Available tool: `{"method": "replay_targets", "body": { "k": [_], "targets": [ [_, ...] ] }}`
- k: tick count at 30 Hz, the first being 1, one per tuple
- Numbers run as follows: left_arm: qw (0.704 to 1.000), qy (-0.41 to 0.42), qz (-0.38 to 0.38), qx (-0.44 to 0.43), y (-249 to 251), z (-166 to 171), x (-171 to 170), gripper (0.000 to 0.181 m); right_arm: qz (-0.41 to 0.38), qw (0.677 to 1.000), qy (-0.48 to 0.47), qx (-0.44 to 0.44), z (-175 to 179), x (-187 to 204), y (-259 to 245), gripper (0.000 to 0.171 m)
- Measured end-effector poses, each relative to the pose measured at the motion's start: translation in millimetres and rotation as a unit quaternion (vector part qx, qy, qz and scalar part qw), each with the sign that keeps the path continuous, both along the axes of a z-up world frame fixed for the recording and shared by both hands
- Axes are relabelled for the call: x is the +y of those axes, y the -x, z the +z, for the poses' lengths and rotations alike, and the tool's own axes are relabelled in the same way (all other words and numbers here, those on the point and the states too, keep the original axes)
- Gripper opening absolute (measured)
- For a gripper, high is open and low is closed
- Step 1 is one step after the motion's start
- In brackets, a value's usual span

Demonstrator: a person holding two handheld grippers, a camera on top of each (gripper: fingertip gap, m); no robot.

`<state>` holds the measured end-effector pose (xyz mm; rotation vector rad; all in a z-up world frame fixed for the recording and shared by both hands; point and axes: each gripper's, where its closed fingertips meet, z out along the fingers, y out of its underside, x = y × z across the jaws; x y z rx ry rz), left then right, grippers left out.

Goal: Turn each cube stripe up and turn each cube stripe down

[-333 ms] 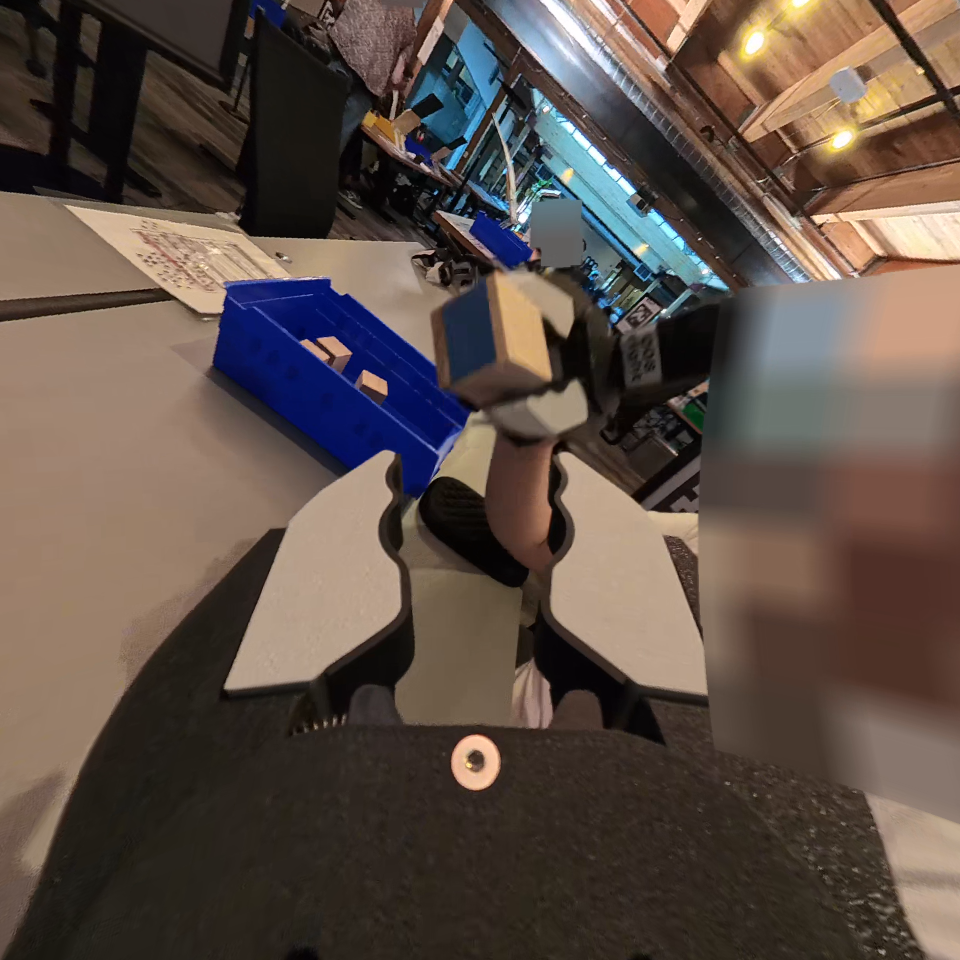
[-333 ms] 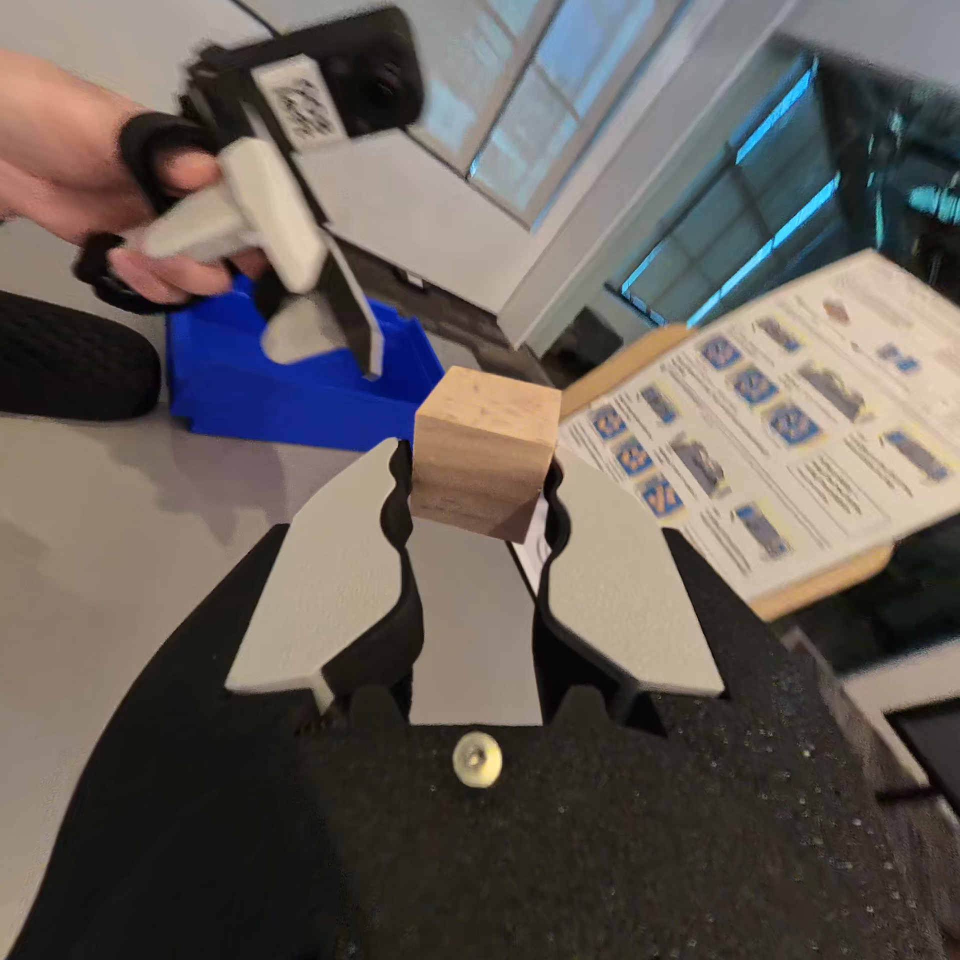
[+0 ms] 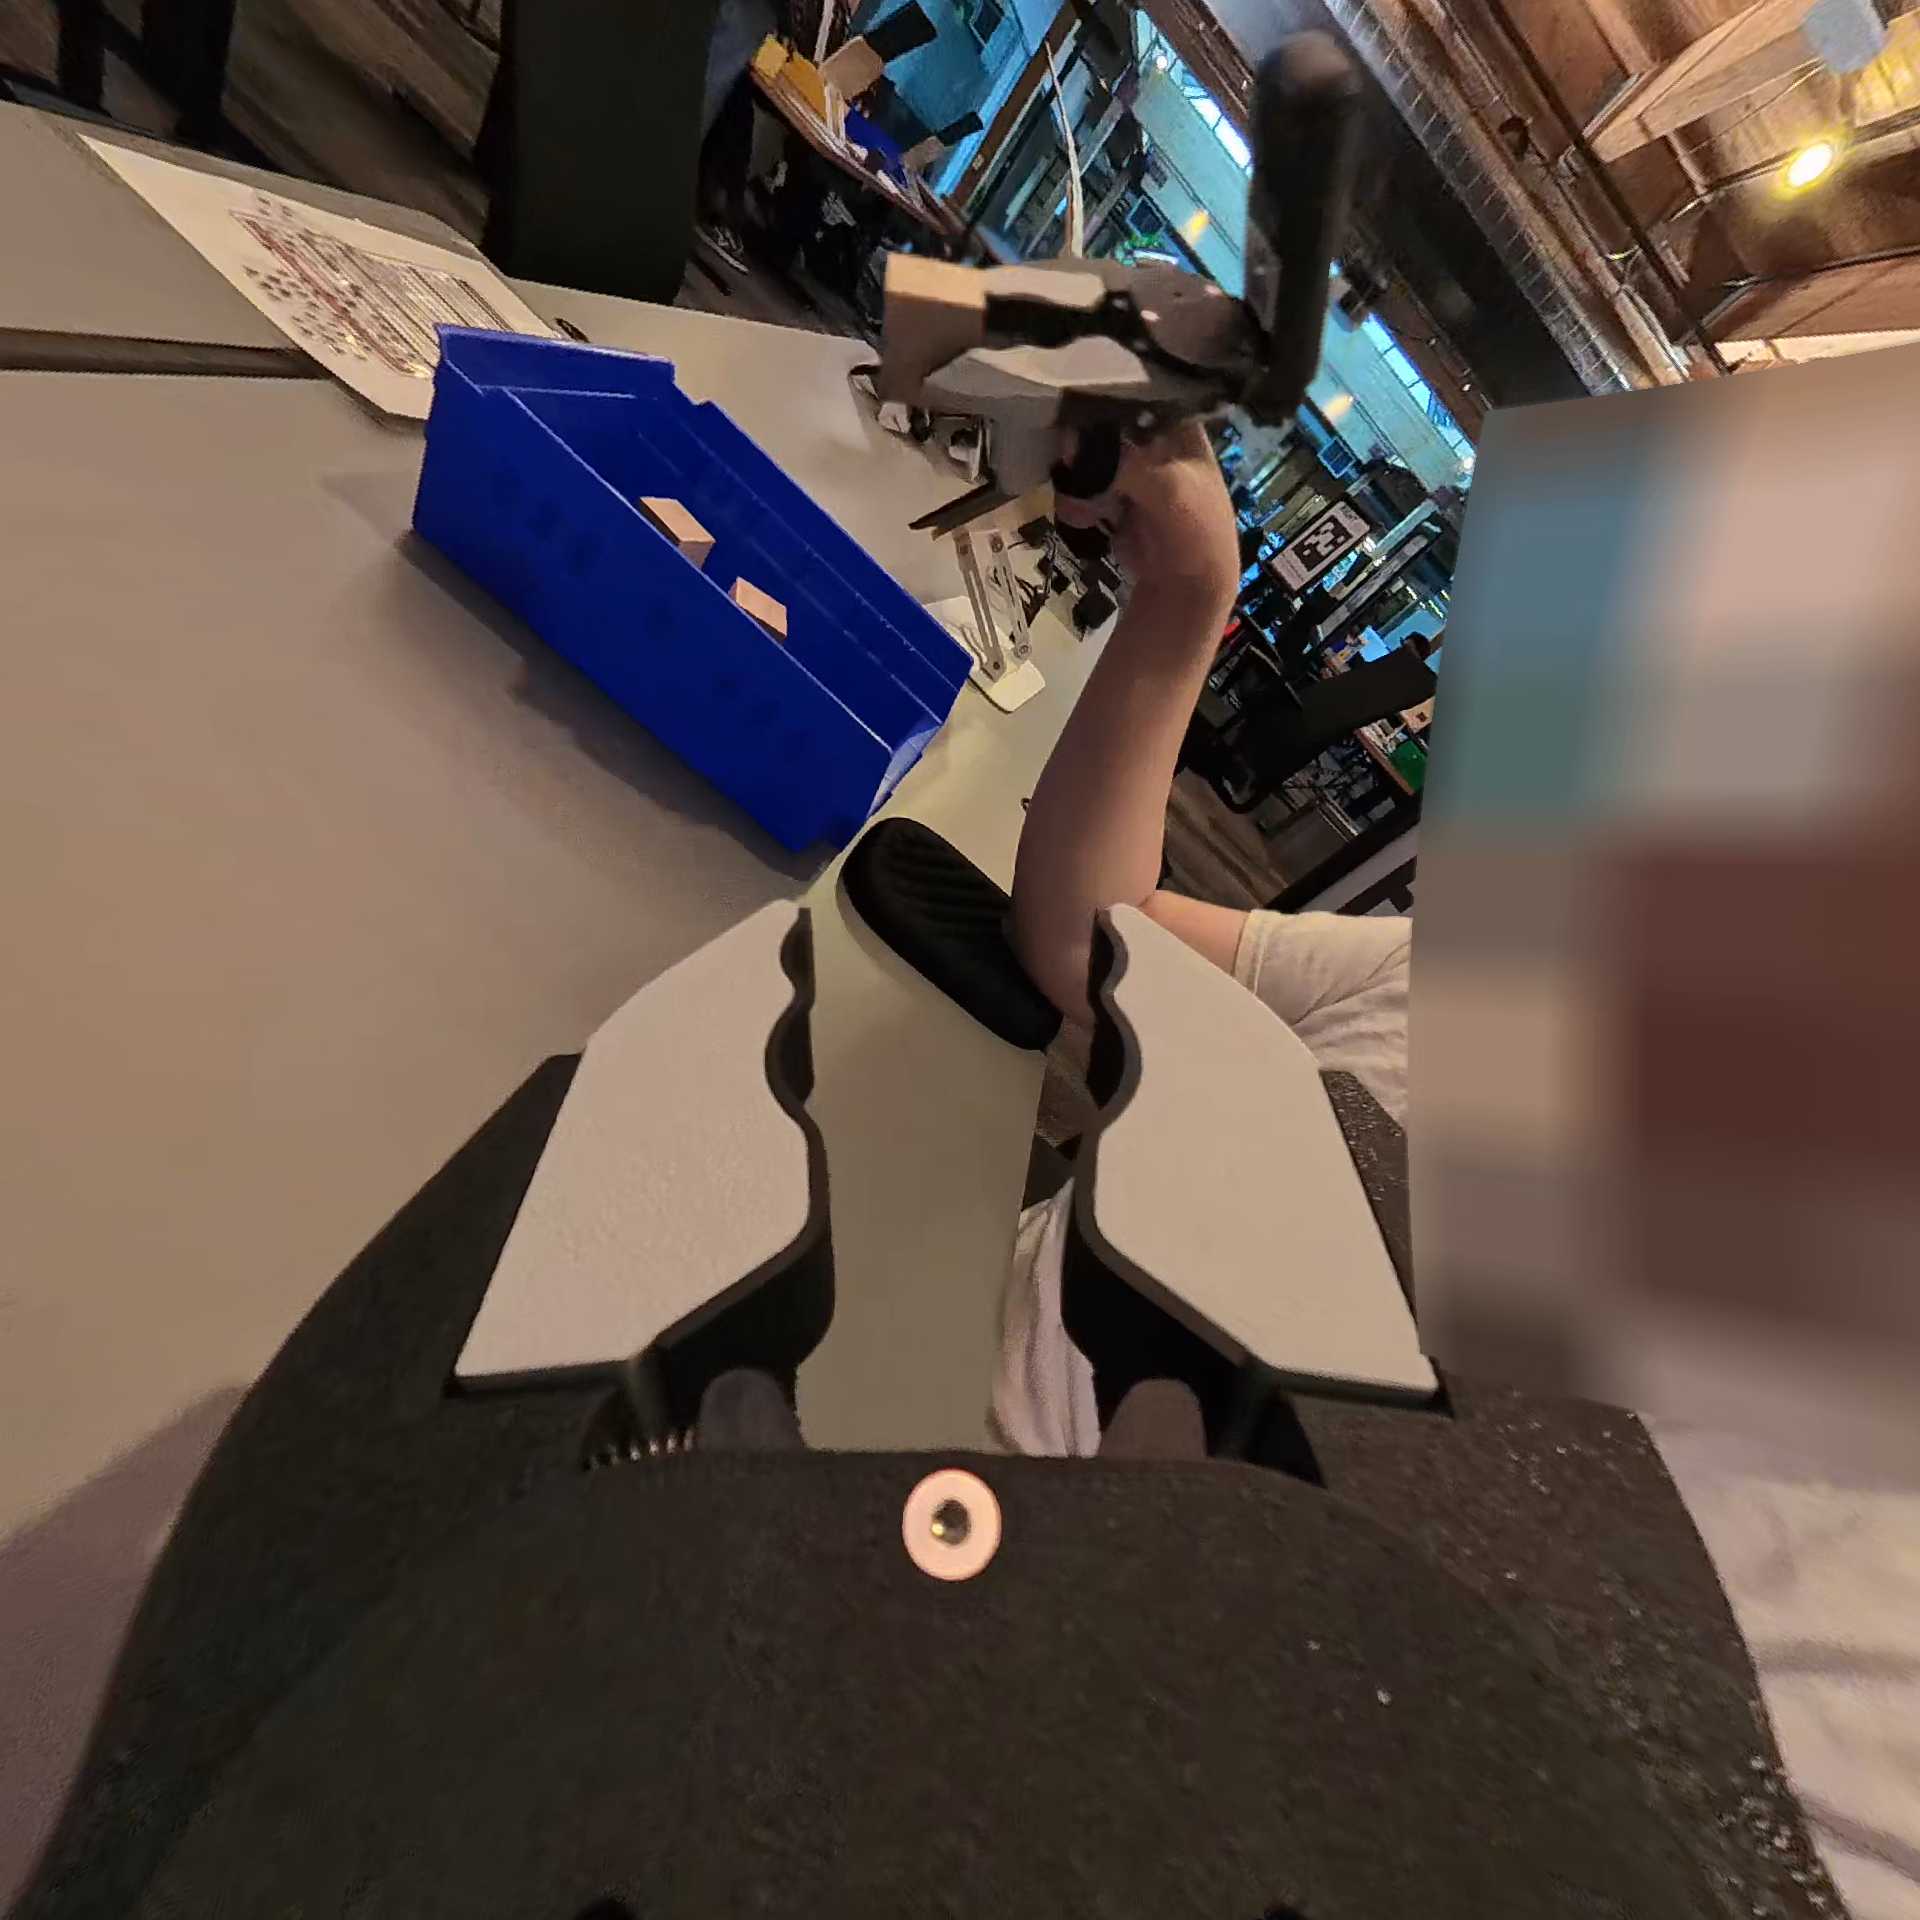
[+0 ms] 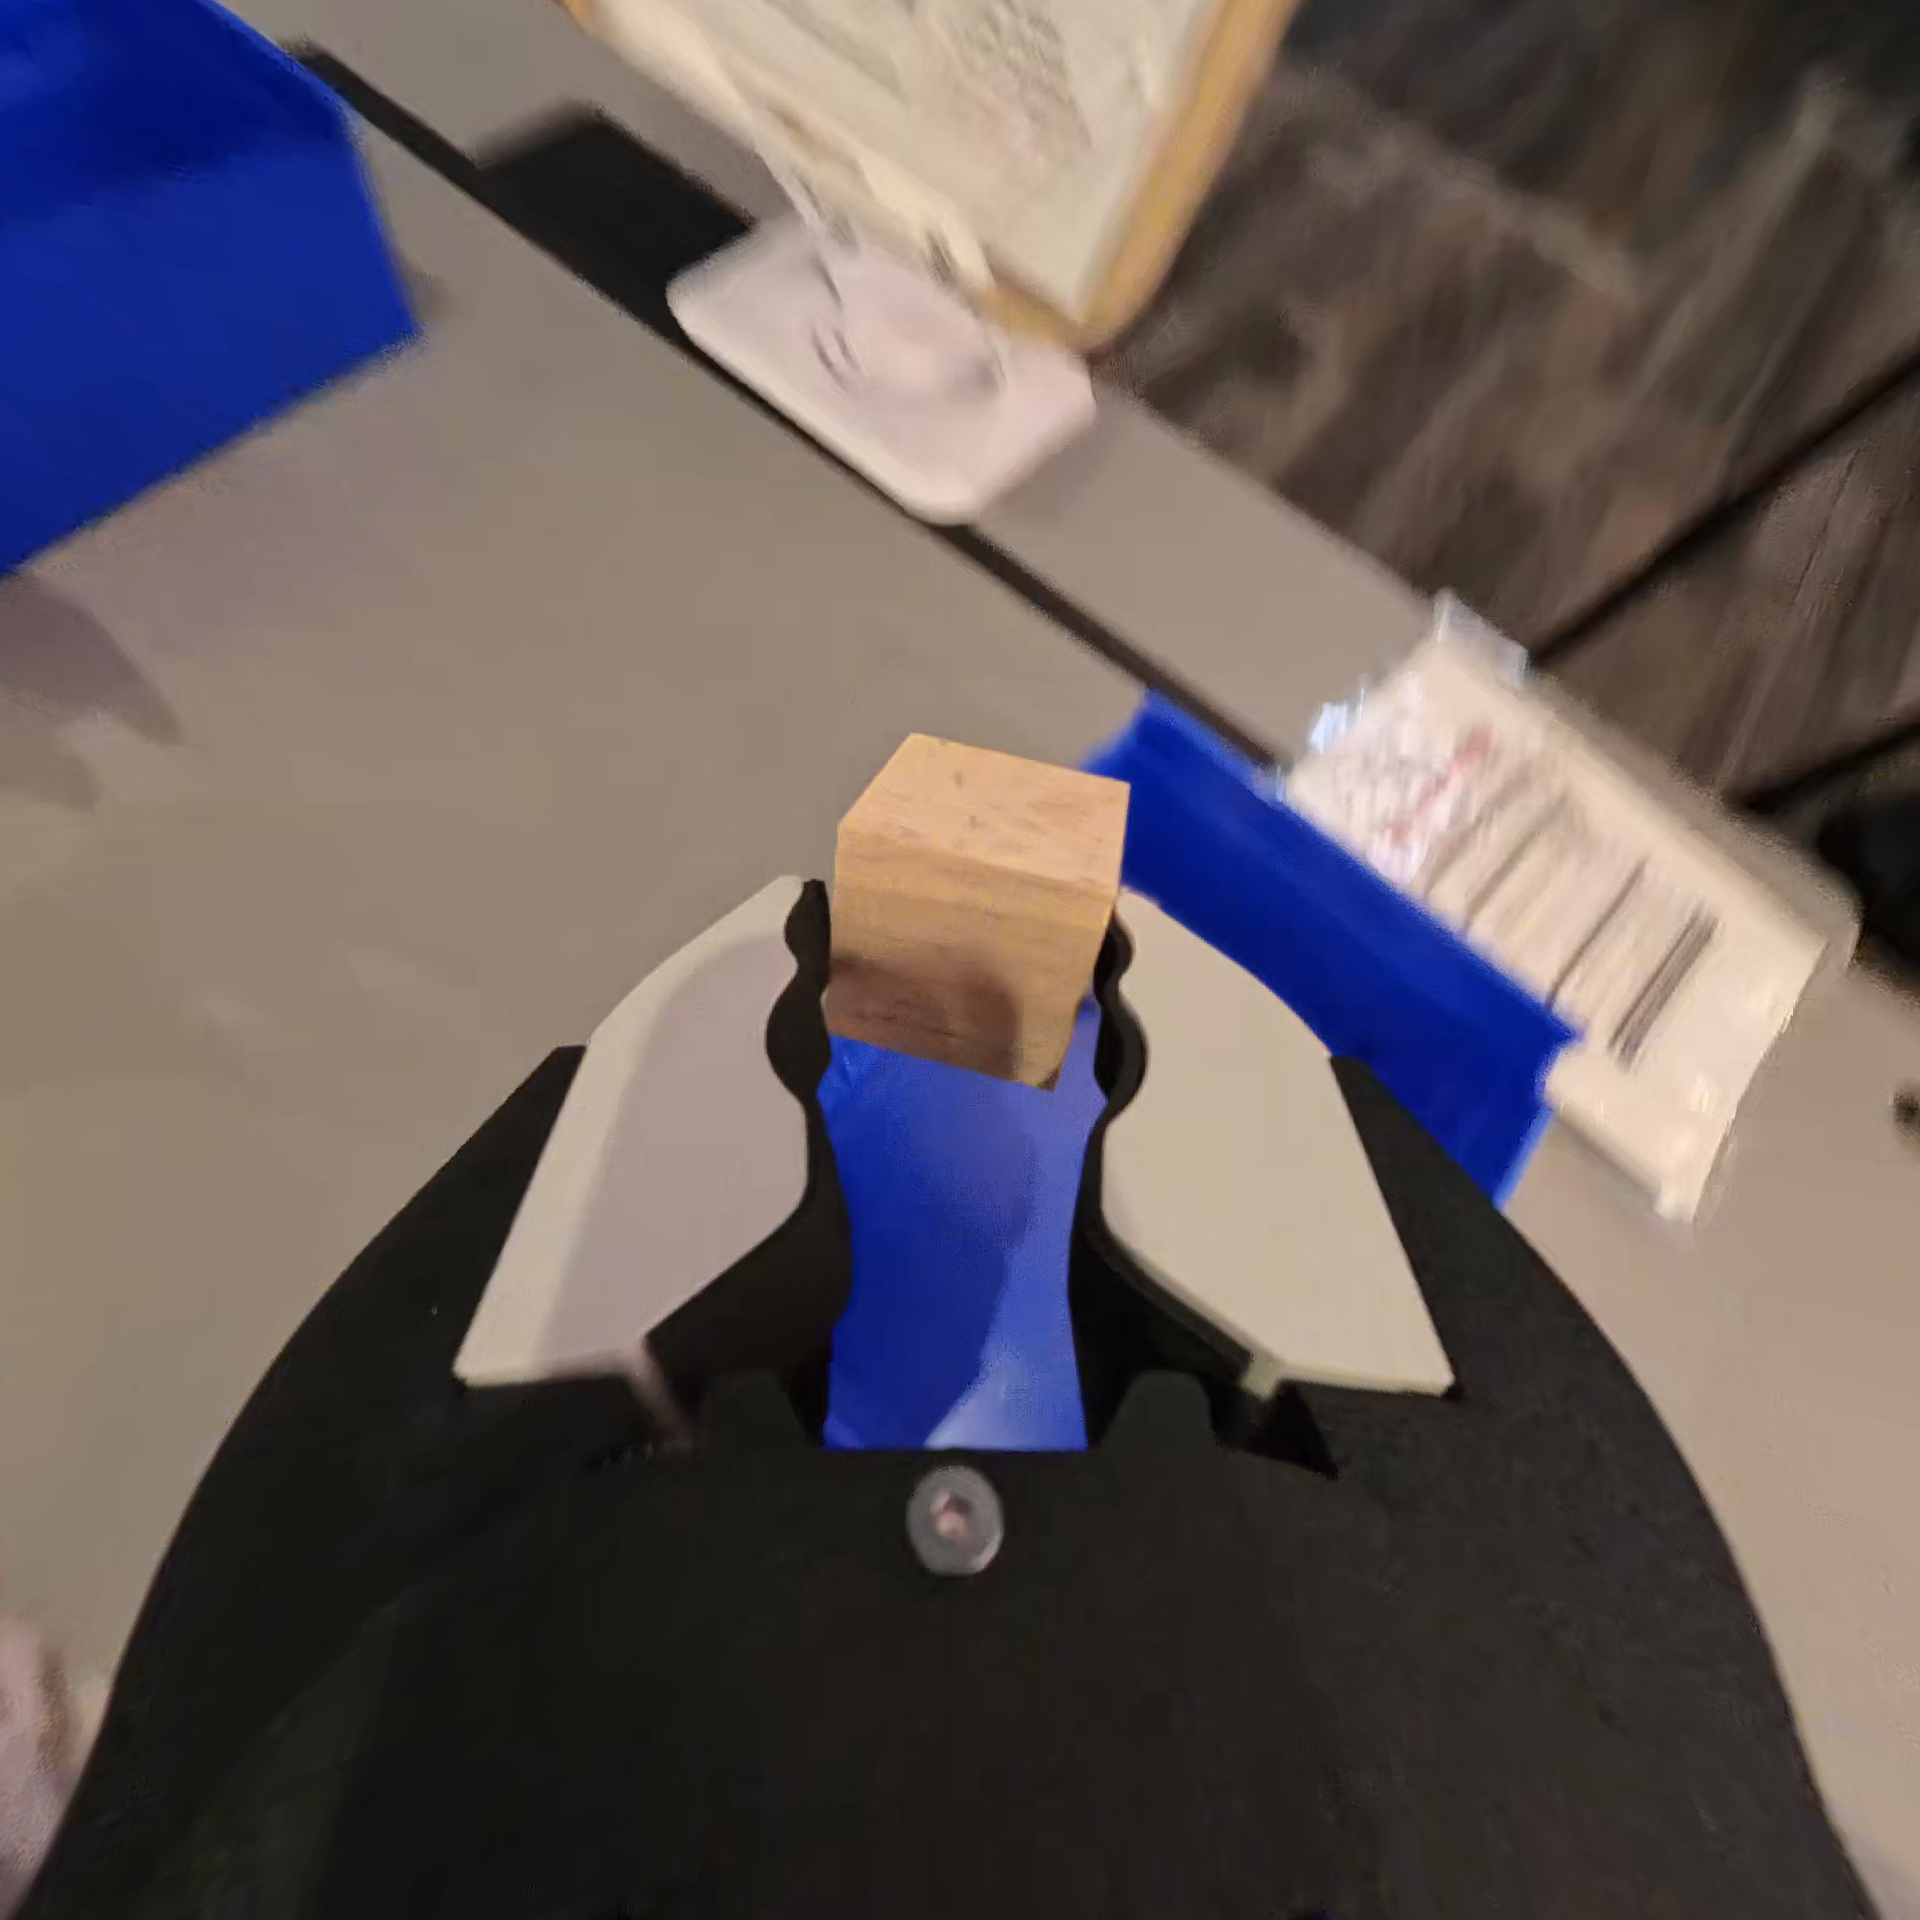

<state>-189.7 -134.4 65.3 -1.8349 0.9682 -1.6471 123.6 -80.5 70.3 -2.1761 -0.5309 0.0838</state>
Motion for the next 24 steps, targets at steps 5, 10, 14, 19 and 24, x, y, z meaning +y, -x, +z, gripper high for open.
{"method": "replay_targets", "body": {
  "k": [5,10,14,19,24],
  "targets": [
    [1.000,0.003,-0.011,0.007,0.8,-8.1,-12.0,0.050,-0.076,0.971,0.229,-0.001,-94.6,-8.3,-56.1,0.049],
    [1.000,0.006,-0.015,0.004,-2.2,-8.6,-16.9,0.050,-0.078,0.931,0.356,0.012,-160.5,-2.6,-65.8,0.049],
    [1.000,0.011,-0.018,0.002,-4.0,-10.3,-18.3,0.049,-0.074,0.913,0.399,0.027,-184.1,-1.2,-62.4,0.049],
    [1.000,0.019,-0.021,0.002,-6.2,-13.3,-18.2,0.049,-0.090,0.896,0.435,0.011,-202.0,-6.5,-71.5,0.049],
    [0.999,0.021,-0.030,0.001,-8.7,-12.9,-22.5,0.049,-0.115,0.887,0.447,-0.001,-214.0,-5.5,-82.9,0.049]
  ]
}}
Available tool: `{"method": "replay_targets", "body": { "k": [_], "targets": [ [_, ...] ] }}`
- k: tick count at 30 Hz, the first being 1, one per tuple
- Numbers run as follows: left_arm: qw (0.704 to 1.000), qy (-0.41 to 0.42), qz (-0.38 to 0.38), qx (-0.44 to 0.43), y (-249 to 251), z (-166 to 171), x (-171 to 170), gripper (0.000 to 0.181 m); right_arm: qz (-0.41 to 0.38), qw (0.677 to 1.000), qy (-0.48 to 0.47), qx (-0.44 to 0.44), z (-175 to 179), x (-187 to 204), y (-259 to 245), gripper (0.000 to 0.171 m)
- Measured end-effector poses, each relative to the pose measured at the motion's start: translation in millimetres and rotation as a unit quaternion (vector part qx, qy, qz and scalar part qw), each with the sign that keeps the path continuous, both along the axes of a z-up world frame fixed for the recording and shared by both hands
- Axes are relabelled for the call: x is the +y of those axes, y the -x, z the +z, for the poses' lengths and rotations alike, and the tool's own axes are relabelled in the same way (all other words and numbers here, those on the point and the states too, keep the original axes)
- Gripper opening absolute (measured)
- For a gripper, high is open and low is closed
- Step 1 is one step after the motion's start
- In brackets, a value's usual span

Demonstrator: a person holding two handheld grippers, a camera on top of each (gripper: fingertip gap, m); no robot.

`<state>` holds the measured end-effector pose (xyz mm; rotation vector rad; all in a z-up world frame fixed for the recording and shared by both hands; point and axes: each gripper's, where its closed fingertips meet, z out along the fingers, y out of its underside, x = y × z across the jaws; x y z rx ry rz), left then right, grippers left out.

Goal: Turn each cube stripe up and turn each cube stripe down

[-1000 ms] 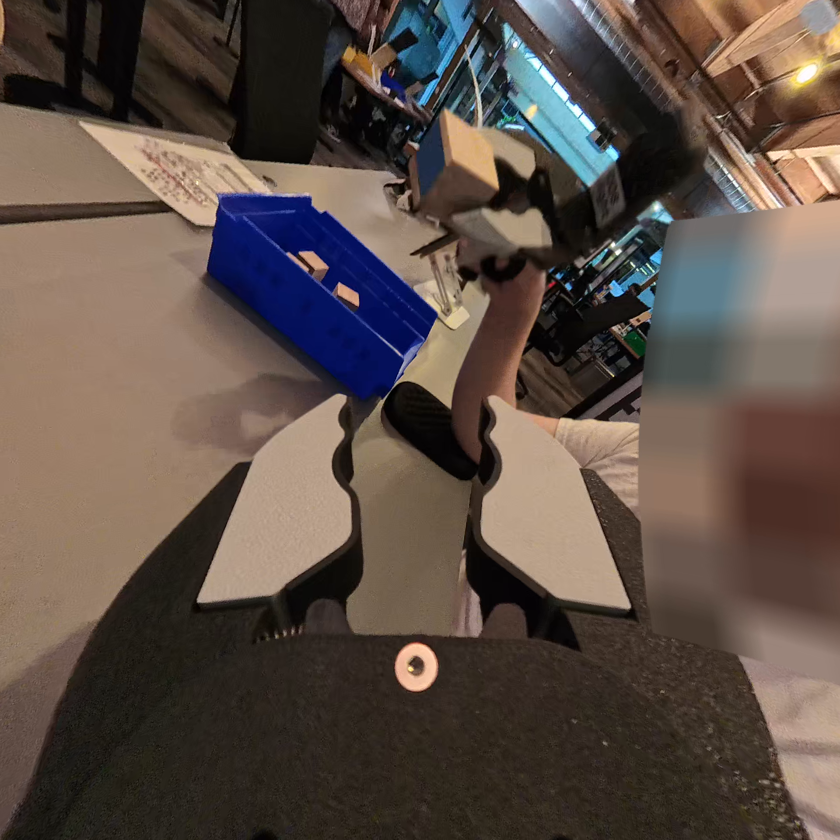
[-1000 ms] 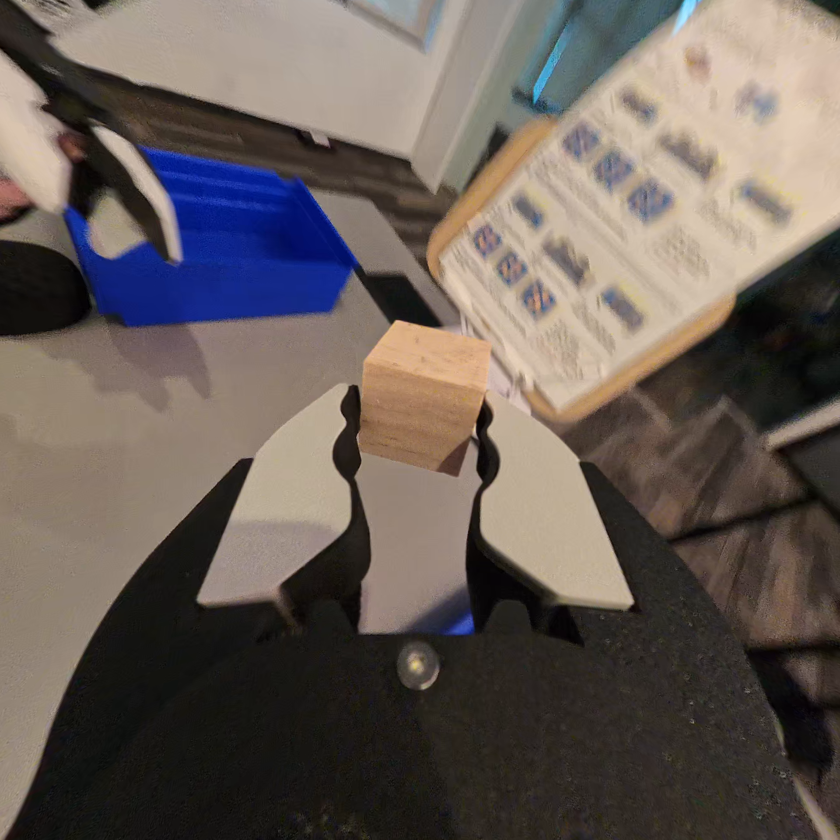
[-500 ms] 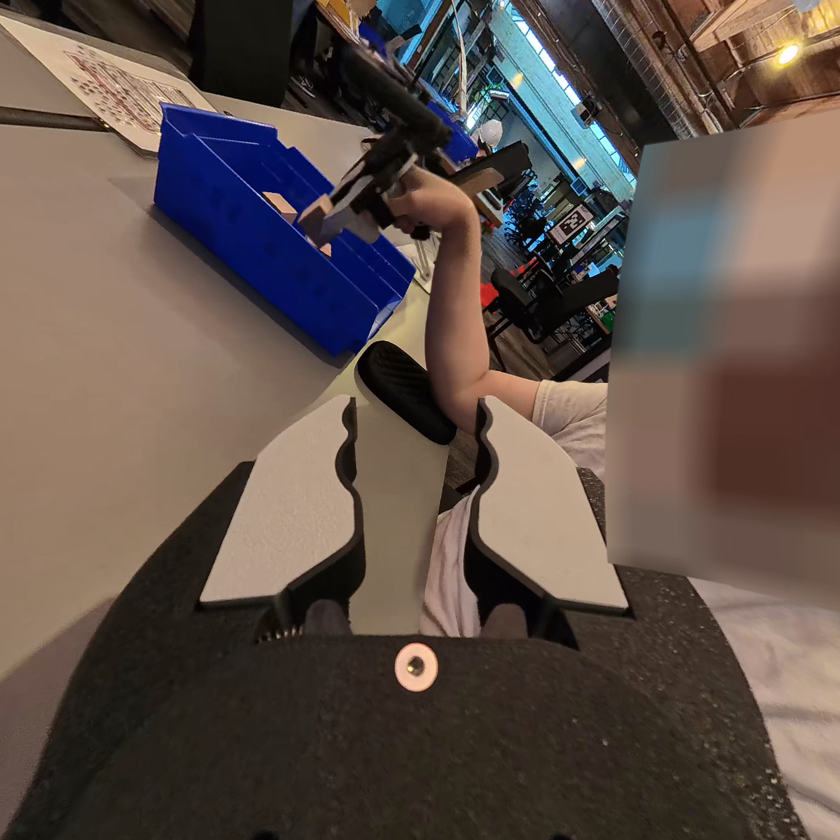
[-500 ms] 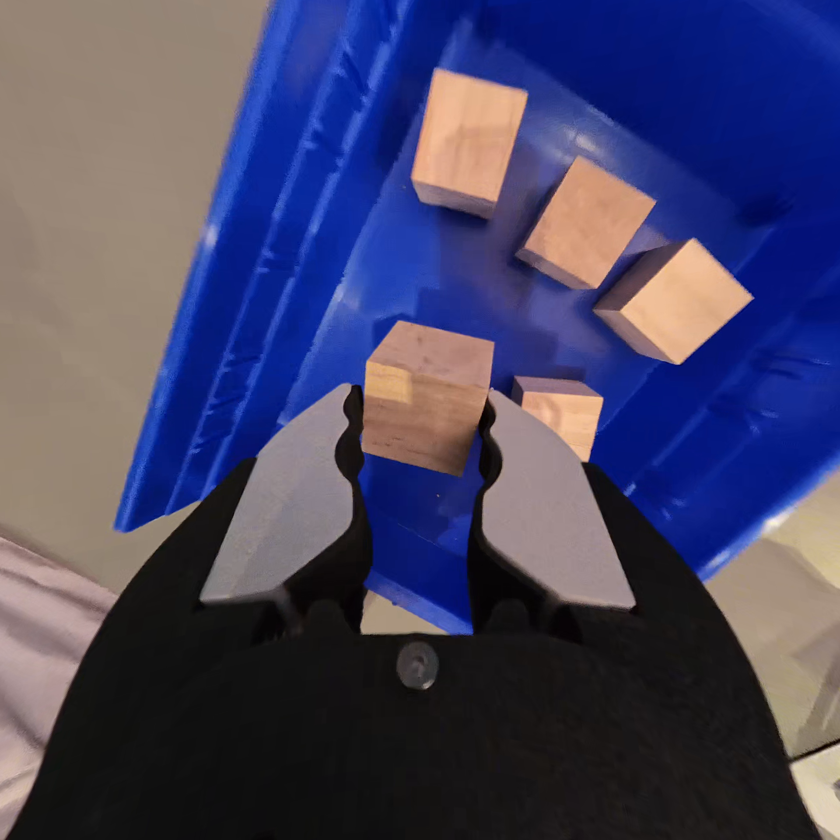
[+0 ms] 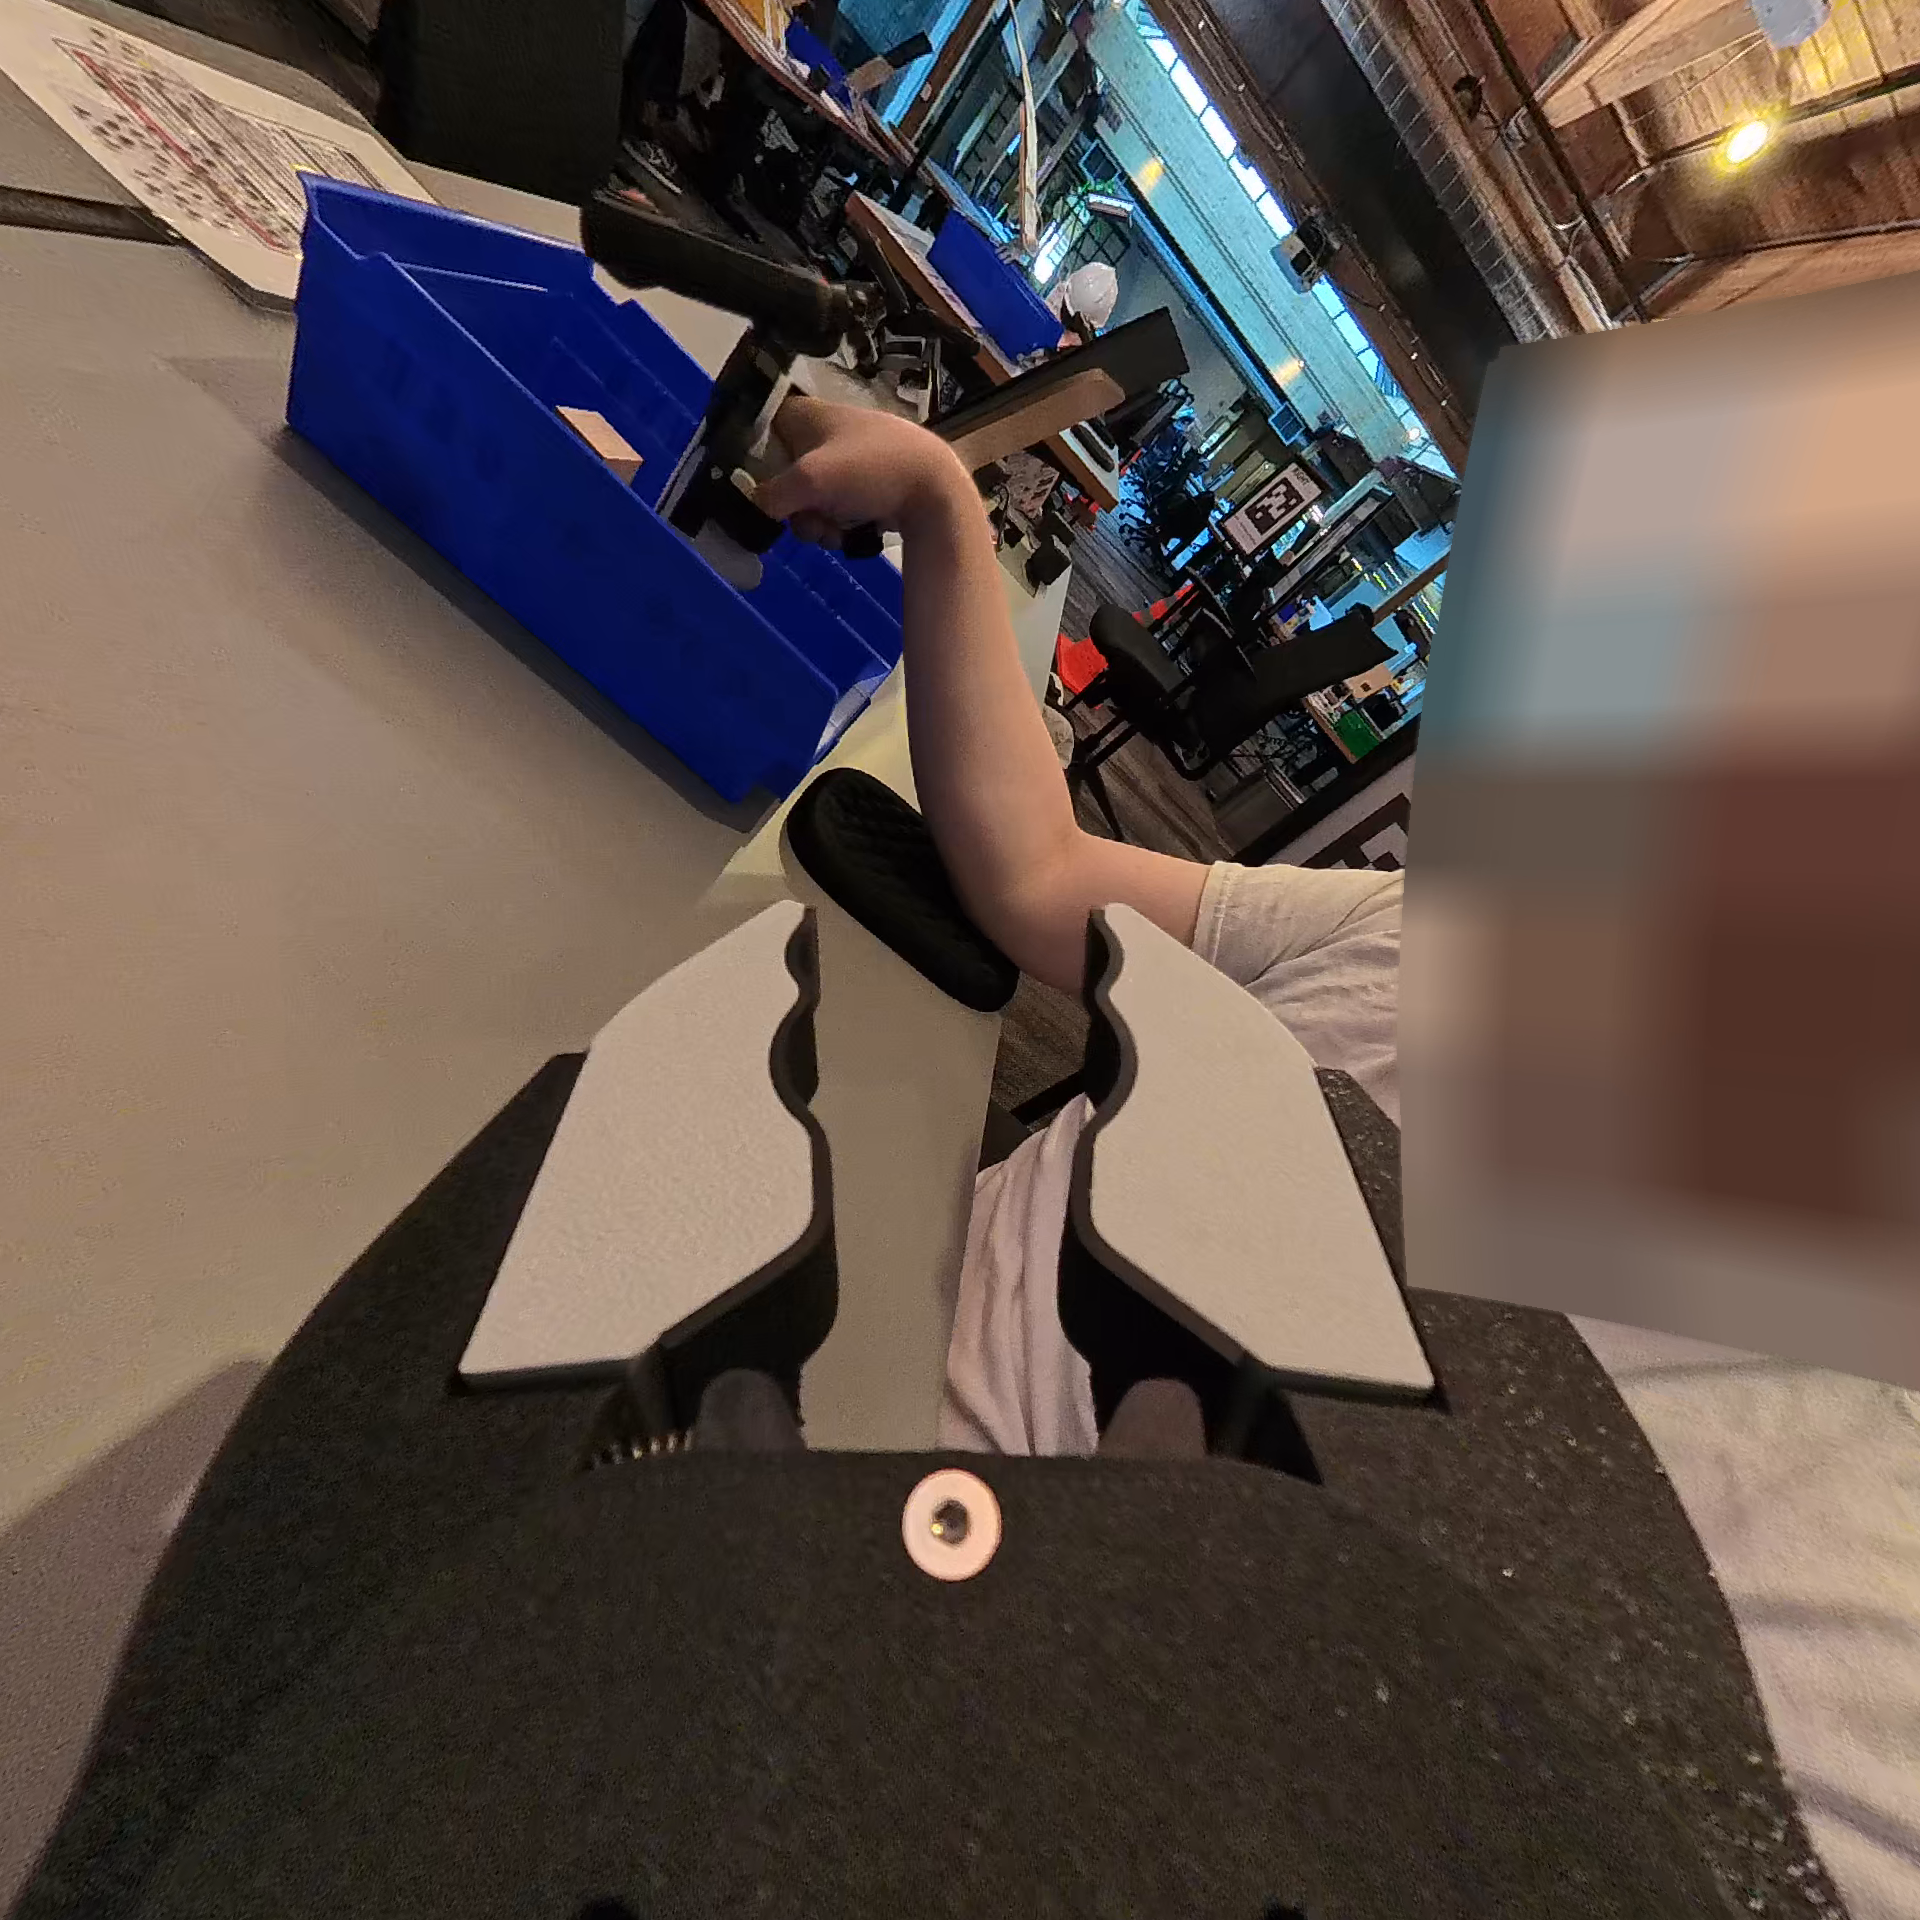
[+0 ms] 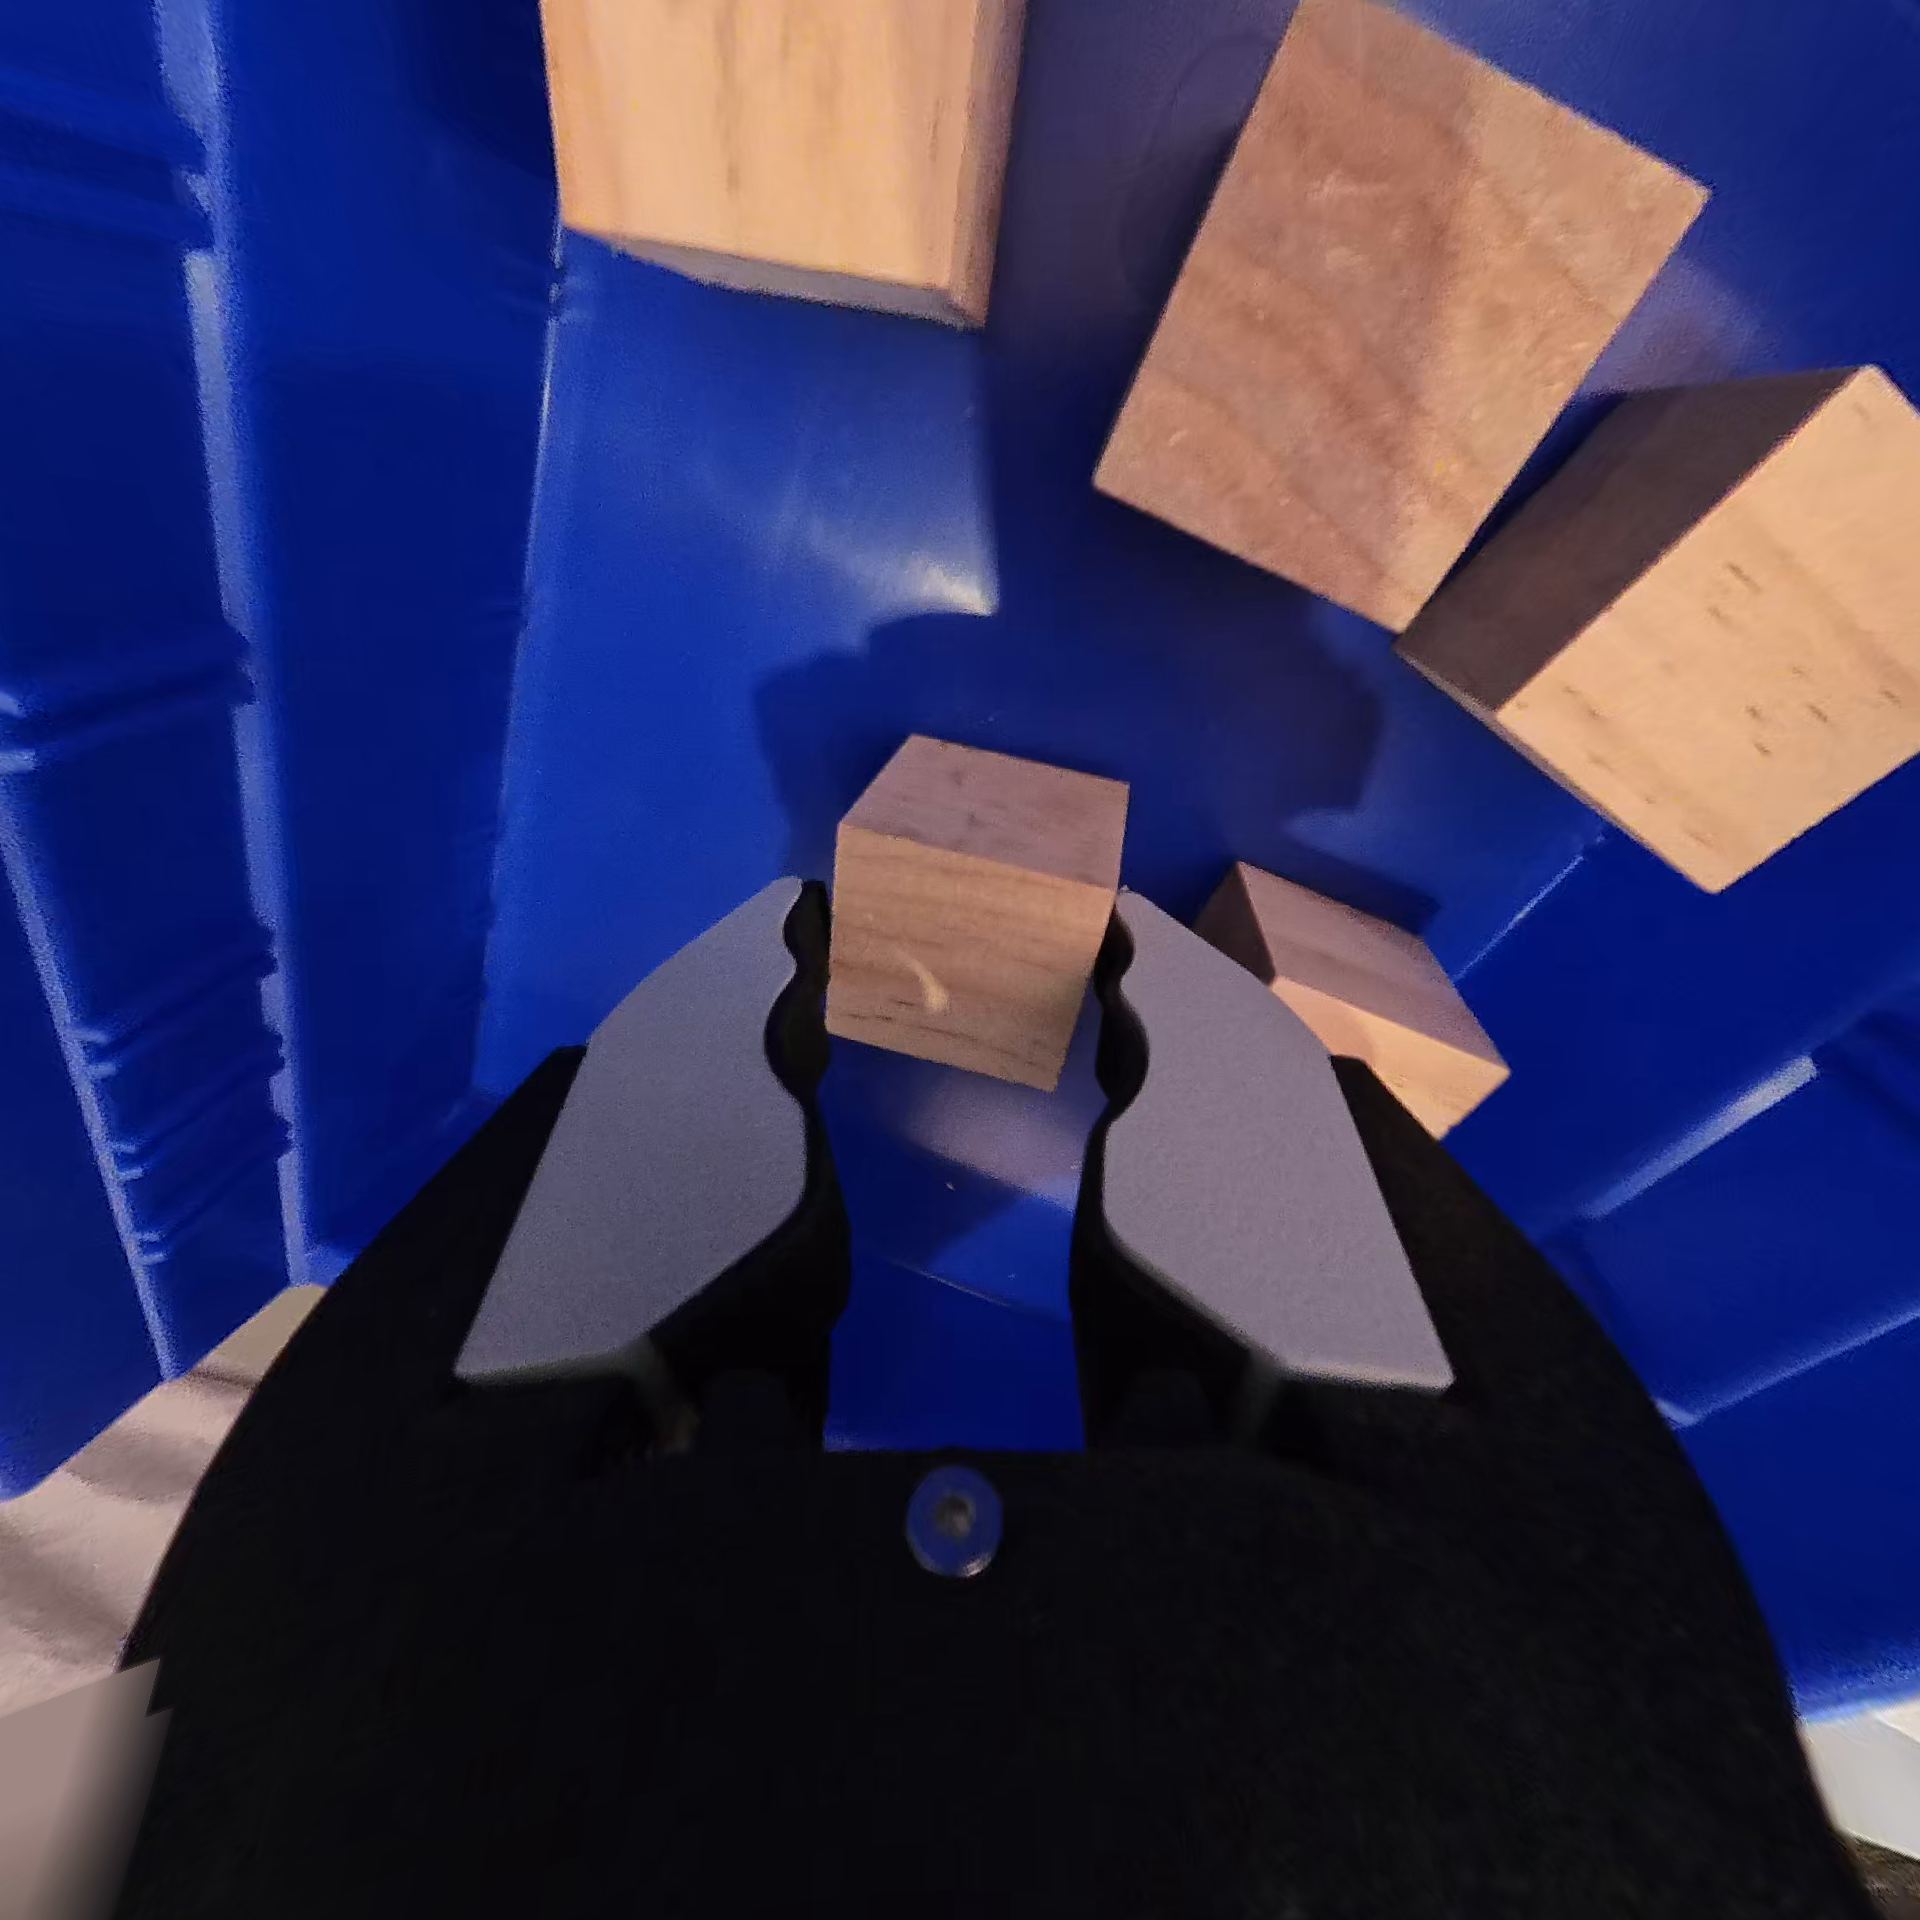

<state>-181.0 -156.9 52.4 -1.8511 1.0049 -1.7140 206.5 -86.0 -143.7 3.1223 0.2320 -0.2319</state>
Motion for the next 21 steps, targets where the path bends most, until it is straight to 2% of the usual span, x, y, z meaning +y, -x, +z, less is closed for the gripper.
{"method": "replay_targets", "body": {
  "k": [8,12,17,19,21],
  "targets": [
    [1.000,-0.007,0.001,0.005,4.0,1.2,-3.9,0.048,-0.015,1.000,-0.001,-0.008,0.1,2.8,-2.5,0.050],
    [0.999,-0.030,0.036,-0.001,19.8,11.4,9.7,0.048,-0.016,0.999,-0.020,-0.028,7.0,7.8,-5.7,0.063],
    [0.982,-0.124,0.145,-0.001,68.8,42.6,54.6,0.048,-0.012,0.995,-0.084,-0.058,43.9,10.8,-4.6,0.066],
    [0.959,-0.186,0.212,0.029,97.3,52.6,85.7,0.048,-0.005,0.988,-0.135,-0.070,70.3,13.4,0.1,0.065],
    [0.919,-0.250,0.288,0.099,132.0,52.2,126.7,0.046,0.004,0.976,-0.203,-0.082,102.0,17.0,6.4,0.063]
  ]
}}
